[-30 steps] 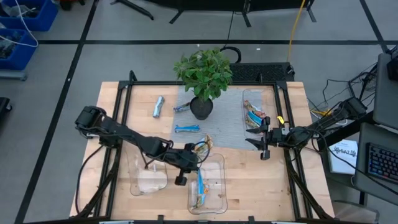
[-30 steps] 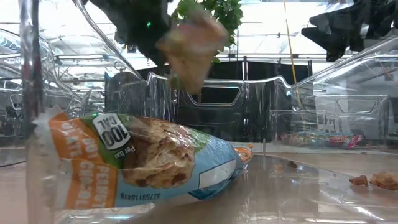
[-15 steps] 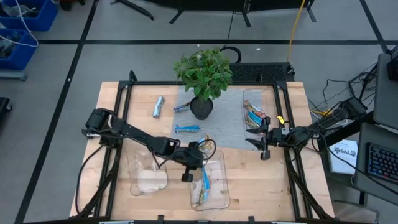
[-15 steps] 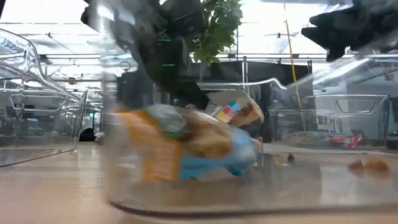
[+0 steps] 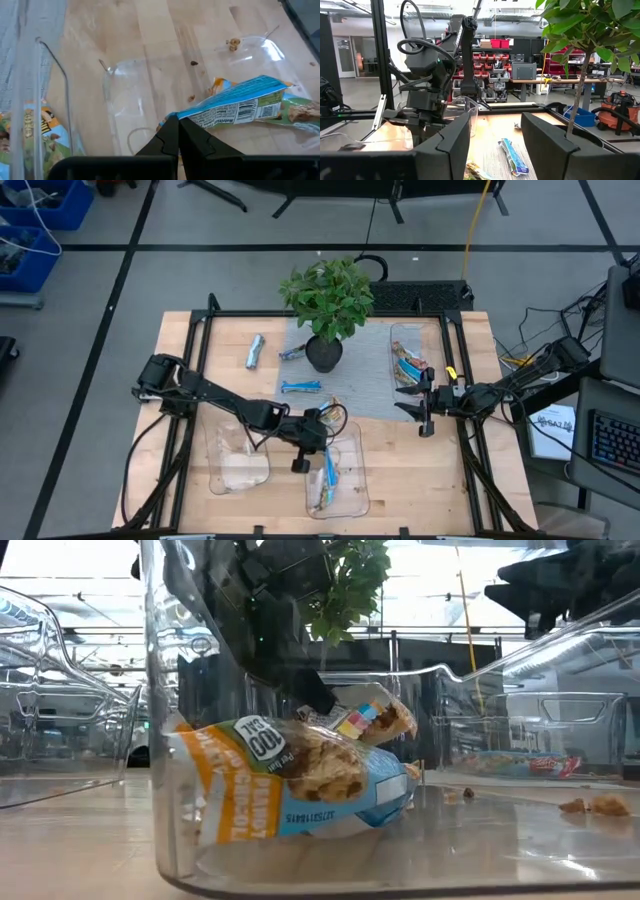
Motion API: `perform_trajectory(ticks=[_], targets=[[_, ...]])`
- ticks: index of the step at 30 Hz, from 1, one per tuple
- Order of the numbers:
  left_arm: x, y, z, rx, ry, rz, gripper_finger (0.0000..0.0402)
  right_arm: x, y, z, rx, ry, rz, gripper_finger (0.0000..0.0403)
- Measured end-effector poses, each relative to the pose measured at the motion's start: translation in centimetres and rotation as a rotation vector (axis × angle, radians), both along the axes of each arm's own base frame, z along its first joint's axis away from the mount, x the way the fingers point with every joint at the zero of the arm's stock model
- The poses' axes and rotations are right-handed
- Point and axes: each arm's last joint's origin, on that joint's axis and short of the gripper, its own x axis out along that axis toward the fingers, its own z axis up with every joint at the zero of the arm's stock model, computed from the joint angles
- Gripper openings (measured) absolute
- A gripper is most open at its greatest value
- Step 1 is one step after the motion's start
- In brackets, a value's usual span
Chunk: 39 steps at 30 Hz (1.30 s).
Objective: Pick and place Granola Bars by type
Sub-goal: Put the top yellow granola bar into the middle transparent bin
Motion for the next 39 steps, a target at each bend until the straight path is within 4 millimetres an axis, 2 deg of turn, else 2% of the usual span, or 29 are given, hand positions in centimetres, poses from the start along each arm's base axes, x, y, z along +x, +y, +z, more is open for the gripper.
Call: perform_trajectory(ticks=[9, 23, 27, 31, 33, 37, 39], targets=[[0.1, -1.2, 0.5, -0.021, -0.079, -0.091, 0.0041, 0.0, 0.0, 0.0, 0.000, 0.001, 0.000, 0.0167], [0.7, -2.2, 1.6, 0.028, -0.252, -0.063, 0.0170, 0.0, 0.0, 0.0, 0.001, 0.001, 0.001, 0.0167], [0.3, -2.1, 3.7, 0.016, -0.315, -0.079, 0.0186, 0.0, 0.0, 0.0, 0.001, 0.000, 0.001, 0.0167], [-0.9, -1.7, 7.2, 0.003, -0.391, -0.080, 0.0187, 0.0, 0.0, 0.0, 0.000, 0.004, 0.001, 0.0167], [-2.2, -1.1, 9.2, 0.048, -0.405, -0.044, 0.0183, 0.0, 0.0, 0.0, 0.000, 0.004, 0.001, 0.0167], [-5.1, 1.5, 12.2, 0.175, -0.358, 0.148, 0.0171, 0.0, 0.0, 0.0, 0.008, 0.003, 0.003, 0.0167], [-6.3, 3.4, 13.5, 0.158, -0.295, 0.230, 0.0162, 0.0, 0.0, 0.0, 0.017, 0.001, 0.005, 0.0167]])
